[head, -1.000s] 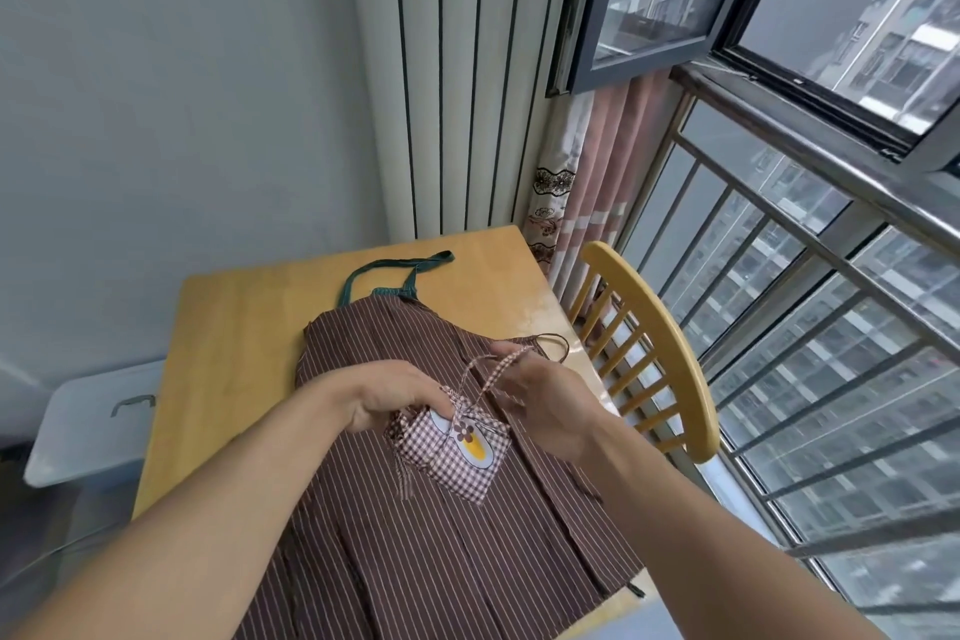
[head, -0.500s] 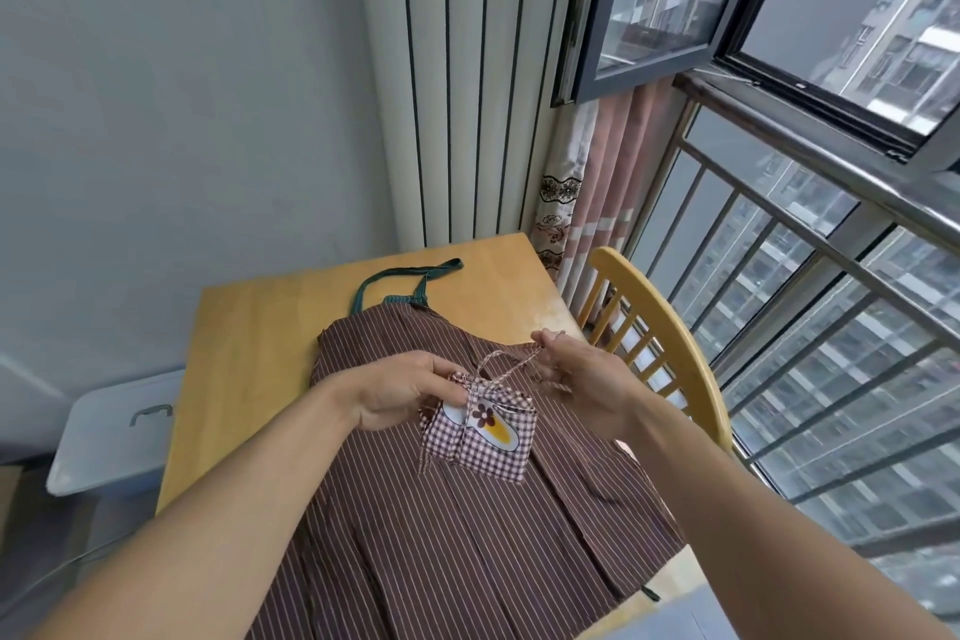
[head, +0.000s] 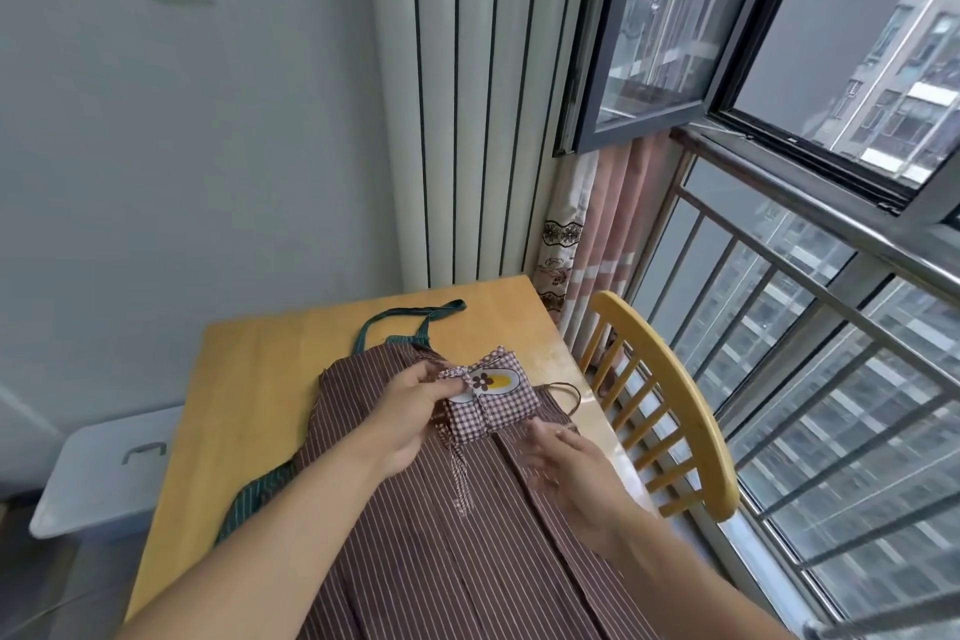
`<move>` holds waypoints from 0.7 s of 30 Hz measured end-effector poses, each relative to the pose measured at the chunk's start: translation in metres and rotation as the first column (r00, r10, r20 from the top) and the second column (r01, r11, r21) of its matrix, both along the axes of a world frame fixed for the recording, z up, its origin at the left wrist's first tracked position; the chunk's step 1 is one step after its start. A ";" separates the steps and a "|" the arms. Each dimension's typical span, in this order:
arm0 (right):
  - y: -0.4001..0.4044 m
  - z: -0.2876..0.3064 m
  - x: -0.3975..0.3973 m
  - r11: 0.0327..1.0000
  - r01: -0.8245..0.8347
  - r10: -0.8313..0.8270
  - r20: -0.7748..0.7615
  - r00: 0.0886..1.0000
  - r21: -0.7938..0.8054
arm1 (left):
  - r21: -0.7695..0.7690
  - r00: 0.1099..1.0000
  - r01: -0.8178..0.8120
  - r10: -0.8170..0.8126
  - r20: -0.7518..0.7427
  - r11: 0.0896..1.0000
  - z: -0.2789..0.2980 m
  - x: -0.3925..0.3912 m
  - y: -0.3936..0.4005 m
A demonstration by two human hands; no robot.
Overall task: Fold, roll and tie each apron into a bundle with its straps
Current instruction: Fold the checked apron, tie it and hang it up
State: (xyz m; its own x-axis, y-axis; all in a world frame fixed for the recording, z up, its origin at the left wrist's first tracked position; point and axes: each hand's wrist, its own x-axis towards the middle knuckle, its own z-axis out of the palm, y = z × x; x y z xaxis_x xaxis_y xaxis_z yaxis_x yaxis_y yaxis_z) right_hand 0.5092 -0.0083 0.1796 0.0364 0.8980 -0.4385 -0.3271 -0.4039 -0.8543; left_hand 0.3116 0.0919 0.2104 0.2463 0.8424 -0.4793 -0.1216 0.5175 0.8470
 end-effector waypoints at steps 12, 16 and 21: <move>0.012 0.075 -0.002 0.485 -0.874 0.437 0.876 0.206 -0.036 | 0.206 0.894 0.176 -0.068 -0.443 0.963 -0.005 0.003 -0.016; 0.033 0.107 0.002 0.613 -0.778 0.401 0.794 0.457 0.139 | 0.198 0.874 0.365 -0.262 -0.410 0.909 -0.004 -0.001 -0.020; 0.047 0.095 0.016 0.800 -0.531 0.377 0.456 0.807 0.280 | 0.152 0.871 0.490 -0.479 -0.107 0.858 0.001 -0.011 -0.023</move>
State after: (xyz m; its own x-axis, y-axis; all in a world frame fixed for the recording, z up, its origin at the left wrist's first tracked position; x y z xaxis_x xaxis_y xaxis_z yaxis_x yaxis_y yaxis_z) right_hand 0.5247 0.0388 0.2746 -0.3343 0.9368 -0.1028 0.1721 -0.0466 -0.9840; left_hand 0.3009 0.0685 0.2118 0.6185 0.6937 -0.3691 0.1639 0.3455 0.9240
